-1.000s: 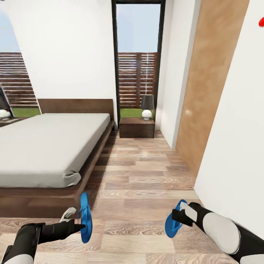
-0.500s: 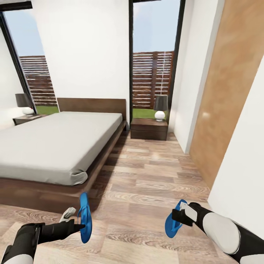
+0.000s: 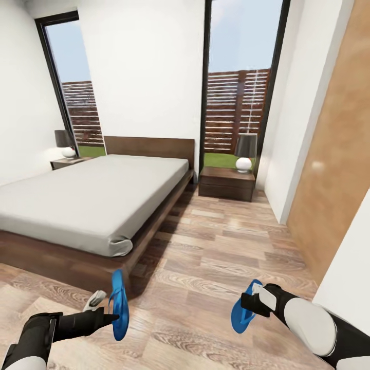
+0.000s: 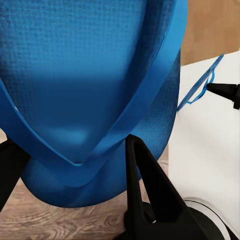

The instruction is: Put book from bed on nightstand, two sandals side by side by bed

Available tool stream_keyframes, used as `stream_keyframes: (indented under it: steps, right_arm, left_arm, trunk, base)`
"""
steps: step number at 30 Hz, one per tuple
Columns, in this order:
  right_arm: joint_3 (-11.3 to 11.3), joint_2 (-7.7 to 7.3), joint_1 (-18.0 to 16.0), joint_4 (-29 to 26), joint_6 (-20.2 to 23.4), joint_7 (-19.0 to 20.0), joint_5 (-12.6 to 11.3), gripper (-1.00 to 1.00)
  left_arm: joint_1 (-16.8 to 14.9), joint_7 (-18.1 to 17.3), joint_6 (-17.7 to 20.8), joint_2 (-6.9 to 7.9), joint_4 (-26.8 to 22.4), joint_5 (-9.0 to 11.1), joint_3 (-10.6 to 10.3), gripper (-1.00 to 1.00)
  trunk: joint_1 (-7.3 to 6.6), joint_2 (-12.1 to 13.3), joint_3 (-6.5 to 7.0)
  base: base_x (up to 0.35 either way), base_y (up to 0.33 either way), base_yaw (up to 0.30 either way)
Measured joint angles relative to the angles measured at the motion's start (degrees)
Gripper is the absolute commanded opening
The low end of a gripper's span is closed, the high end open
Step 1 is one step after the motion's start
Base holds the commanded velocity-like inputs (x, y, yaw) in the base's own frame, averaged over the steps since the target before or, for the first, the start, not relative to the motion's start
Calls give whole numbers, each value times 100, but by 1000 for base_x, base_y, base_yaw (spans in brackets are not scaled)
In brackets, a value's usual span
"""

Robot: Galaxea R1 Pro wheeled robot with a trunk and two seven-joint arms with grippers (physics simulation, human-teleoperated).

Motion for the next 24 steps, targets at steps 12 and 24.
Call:
stream_keyframes:
  steps: [12,24]
  right_arm:
    - [0,0,1,0,-1,-1,0,-100]
    - [0,0,3,0,-1,-4,0,-100]
  left_arm:
    - [0,0,0,9,-1,1,8,-100]
    - [0,0,0,9,-1,-1,11,-100]
  trunk:
    - [0,0,0]
    - [0,0,0]
  base:
    - [97,-139,263]
    - [99,-109,263]
